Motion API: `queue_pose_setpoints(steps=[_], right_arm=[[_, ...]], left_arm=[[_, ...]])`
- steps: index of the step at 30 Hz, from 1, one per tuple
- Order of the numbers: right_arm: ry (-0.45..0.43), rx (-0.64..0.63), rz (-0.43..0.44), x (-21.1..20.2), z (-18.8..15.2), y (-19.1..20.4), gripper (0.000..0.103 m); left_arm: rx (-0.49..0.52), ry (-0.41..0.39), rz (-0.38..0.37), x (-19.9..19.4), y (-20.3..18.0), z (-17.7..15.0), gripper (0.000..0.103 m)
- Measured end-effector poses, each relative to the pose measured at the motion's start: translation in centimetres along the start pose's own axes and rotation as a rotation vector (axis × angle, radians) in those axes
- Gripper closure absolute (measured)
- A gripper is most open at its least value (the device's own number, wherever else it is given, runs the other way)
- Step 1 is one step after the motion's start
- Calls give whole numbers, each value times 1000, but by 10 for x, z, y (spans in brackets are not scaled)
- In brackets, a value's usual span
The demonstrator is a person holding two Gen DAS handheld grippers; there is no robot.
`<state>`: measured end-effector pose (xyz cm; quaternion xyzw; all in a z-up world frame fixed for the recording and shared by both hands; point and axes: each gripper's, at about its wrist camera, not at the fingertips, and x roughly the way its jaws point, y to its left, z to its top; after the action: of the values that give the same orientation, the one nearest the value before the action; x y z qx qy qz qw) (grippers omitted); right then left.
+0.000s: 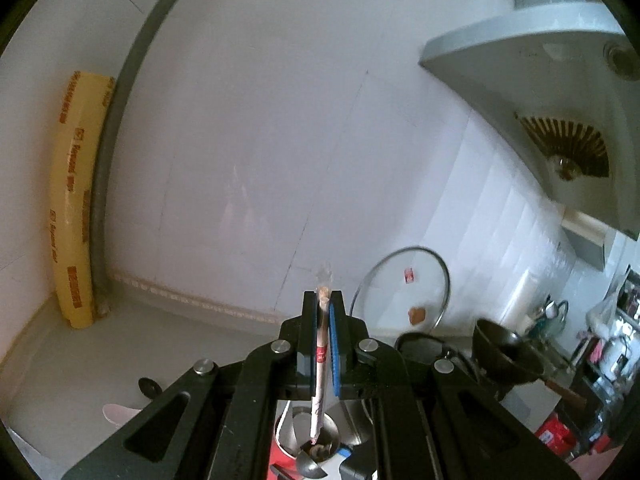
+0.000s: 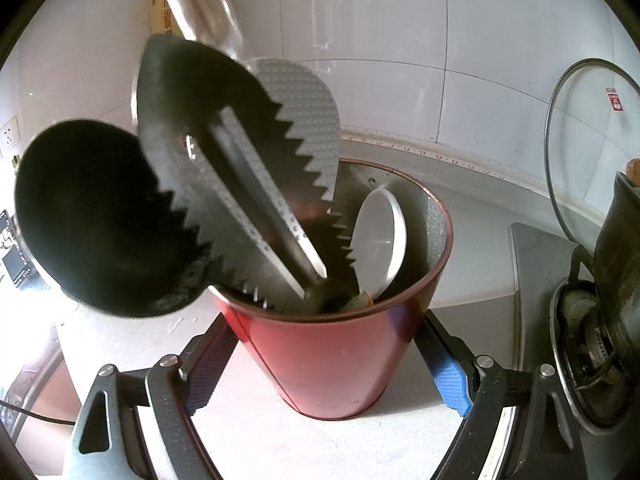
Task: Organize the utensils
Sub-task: 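Lower the chopsticks into the pot and open the left tool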
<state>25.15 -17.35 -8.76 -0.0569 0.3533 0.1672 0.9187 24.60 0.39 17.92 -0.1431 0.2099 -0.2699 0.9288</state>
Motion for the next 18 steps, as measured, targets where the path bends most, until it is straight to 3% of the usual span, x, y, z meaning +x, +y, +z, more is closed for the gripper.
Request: queue_pose_setpoints(steps=[18], right_arm=[[2, -1, 2, -2, -4, -1, 14]], left_arm=[[-19, 139, 8, 30, 5, -27, 98]])
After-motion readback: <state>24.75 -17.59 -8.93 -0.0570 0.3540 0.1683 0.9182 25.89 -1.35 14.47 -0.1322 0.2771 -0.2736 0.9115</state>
